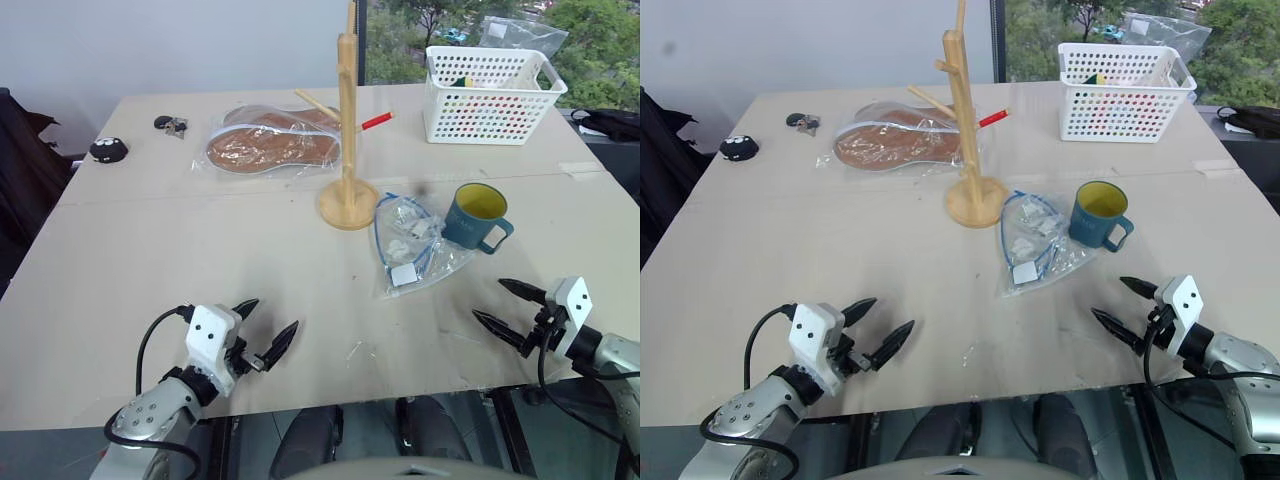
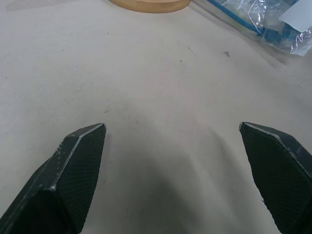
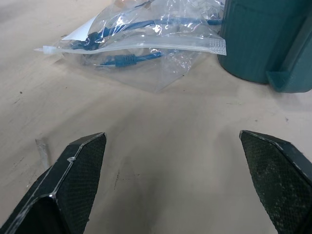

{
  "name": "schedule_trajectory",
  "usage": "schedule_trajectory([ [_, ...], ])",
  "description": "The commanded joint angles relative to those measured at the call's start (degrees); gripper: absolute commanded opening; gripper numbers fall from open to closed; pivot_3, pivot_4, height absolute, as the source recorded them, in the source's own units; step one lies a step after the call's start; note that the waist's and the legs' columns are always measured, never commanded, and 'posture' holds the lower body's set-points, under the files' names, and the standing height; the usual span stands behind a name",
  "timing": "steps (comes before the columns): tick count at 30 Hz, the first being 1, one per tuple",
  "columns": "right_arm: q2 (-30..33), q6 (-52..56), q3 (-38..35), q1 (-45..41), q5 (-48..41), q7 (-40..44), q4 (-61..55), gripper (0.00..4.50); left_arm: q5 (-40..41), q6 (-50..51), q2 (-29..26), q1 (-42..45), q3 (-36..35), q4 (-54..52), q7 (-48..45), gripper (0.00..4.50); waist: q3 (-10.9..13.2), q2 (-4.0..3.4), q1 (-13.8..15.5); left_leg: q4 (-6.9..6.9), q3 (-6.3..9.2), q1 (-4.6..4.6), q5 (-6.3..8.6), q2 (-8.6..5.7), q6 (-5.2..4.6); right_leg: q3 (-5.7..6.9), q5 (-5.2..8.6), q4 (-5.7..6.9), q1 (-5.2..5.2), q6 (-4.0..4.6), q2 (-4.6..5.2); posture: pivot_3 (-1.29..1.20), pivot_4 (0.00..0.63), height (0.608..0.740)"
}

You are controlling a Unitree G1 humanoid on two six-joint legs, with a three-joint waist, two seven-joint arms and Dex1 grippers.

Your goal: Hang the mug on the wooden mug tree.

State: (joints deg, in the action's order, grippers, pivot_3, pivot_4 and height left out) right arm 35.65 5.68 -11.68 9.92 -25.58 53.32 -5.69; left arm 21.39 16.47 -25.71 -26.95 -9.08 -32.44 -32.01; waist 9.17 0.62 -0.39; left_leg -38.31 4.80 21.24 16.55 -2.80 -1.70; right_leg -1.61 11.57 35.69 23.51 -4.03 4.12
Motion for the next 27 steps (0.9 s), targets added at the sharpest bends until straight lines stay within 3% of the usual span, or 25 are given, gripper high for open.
schedule_trajectory([
  [1,-0.33,0.82,-1.59,1.42,-1.34,-0.91,-3.31,4.41,1.11,-0.26,-1.11,2.04,-1.02,-0.73,-1.07,4.5,0.0,0.0,0.0,0.0,0.0,0.0,0.0,0.0,0.0,0.0,0.0,0.0,0.0,0.0,0.0,0.0,0.15,0.74],
  [27,-4.16,6.3,0.25,3.35,-2.91,-5.63,-10.05,4.41,4.24,3.29,-2.53,5.66,-0.46,-1.66,-2.87,4.5,-0.01,-0.02,0.8,0.0,0.0,-0.01,0.0,0.0,0.0,0.0,0.0,0.0,0.0,0.0,-0.01,0.0,0.15,0.74],
])
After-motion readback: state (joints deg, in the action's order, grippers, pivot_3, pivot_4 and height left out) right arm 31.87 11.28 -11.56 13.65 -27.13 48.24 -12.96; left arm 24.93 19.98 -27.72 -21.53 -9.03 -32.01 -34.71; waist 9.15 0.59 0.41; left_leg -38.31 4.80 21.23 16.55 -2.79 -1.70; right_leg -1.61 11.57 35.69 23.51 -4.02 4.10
